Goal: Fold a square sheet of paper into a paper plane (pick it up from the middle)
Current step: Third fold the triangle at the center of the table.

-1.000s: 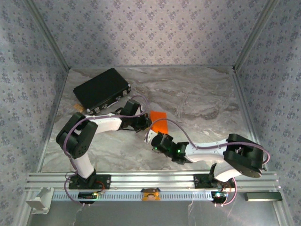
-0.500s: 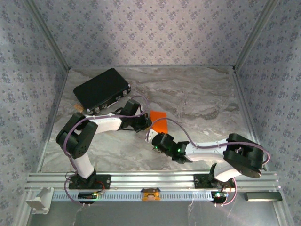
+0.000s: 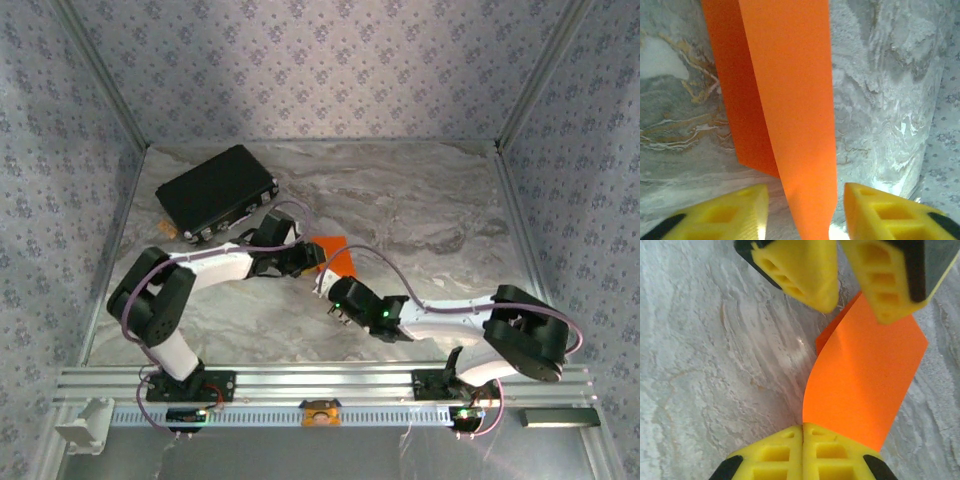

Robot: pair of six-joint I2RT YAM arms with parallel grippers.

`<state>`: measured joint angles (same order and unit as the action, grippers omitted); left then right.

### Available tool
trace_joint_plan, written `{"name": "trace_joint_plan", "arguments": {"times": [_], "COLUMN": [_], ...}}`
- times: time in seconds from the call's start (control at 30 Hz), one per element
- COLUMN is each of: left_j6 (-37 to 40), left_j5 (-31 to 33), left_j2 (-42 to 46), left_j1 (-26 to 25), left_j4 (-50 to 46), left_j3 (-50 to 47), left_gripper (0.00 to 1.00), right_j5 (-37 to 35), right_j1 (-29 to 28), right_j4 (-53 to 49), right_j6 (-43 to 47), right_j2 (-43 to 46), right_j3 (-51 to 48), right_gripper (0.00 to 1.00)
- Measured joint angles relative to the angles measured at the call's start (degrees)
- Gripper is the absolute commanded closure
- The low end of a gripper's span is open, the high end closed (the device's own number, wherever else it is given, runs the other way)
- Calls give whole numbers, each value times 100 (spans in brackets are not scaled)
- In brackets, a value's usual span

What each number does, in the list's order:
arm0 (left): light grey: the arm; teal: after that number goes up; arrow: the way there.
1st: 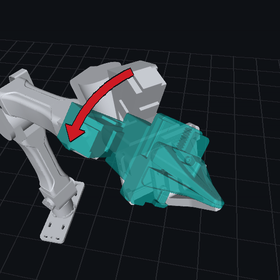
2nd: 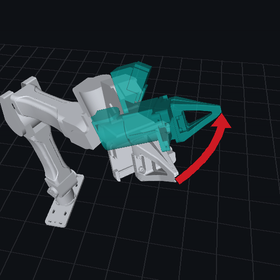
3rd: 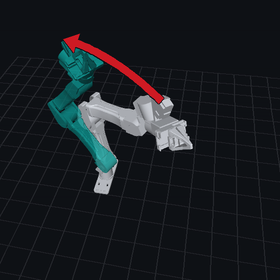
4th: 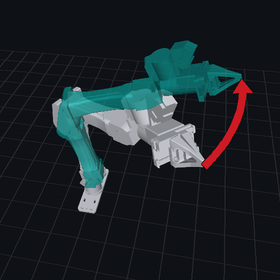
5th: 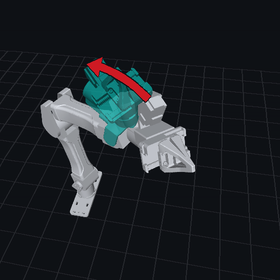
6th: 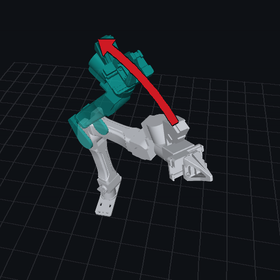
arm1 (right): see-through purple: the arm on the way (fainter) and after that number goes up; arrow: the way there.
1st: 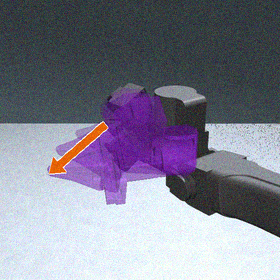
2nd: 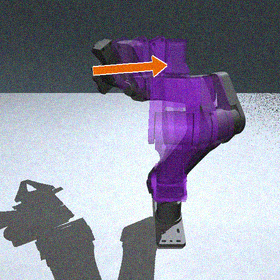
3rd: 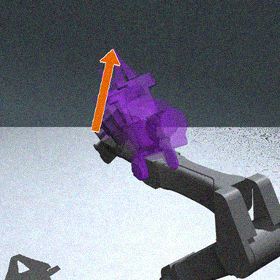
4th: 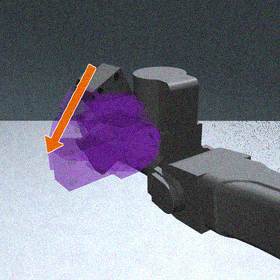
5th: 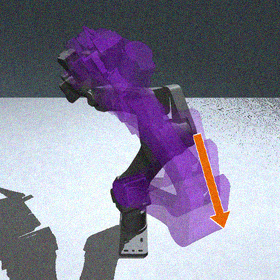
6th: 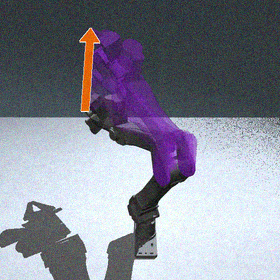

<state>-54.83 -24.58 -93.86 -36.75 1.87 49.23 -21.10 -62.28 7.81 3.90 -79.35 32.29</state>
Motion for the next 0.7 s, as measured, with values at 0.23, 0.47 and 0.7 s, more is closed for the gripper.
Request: {"name": "trace_joint_plan", "arguments": {"times": [0.23, 0.47, 0.7], "left_j6": [192, 339, 505], "left_j5": [542, 664, 608], "left_j2": [605, 645, 645], "left_j1": [2, 9, 13], "left_j4": [-638, -988, -1115], "left_j3": [42, 208, 378], "left_gripper": [38, 42, 58], "right_j5": [1742, 3051, 4035], "right_j1": [920, 1464, 1878], "right_j4": [-7, -74, -118], "right_j6": [-758, -1493, -1978], "right_j2": [308, 308, 308], "right_j3": [0, 68, 175], "right_gripper": [99, 100, 100]}}
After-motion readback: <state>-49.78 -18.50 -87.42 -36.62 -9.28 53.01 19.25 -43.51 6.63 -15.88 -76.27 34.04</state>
